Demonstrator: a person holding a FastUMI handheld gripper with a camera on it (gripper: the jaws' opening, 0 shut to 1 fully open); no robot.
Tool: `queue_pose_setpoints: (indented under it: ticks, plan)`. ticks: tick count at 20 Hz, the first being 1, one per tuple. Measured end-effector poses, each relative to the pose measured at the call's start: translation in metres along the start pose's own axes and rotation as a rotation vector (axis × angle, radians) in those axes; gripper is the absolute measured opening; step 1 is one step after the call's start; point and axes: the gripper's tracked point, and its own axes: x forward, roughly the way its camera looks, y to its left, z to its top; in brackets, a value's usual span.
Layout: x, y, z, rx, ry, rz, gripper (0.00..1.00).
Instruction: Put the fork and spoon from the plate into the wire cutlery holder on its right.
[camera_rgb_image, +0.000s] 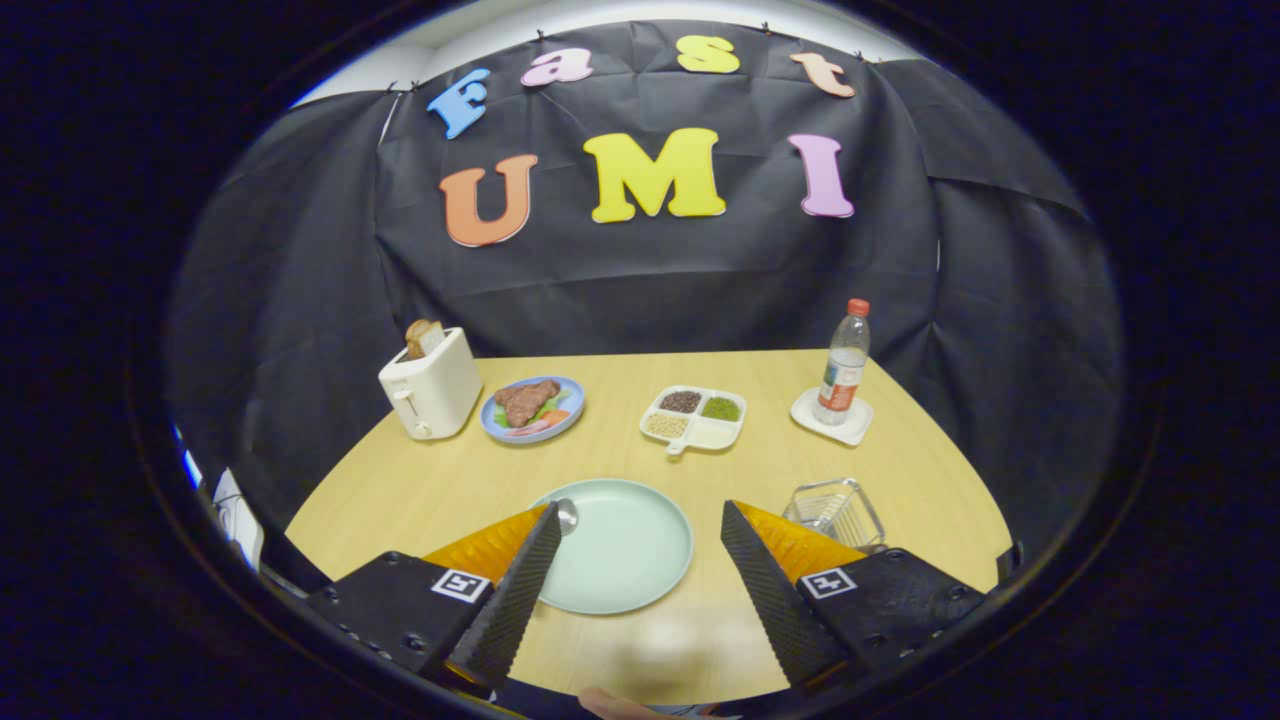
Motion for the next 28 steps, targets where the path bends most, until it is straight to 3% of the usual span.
queue_pose_setpoints:
  ticks: [9,19,26,28]
  plan:
    - [0.057,0.059,-0.050,0.010,0.144,0.031,0.97]
    - [0.118,0.076,-0.116,0.057,0.363,-0.002,0.94]
    - [0.118,0.077,-0.102,0.103,0.329,-0.013,0.74]
    - [0.123,0.077,-0.105,0.105,0.344,-0.016,0.73]
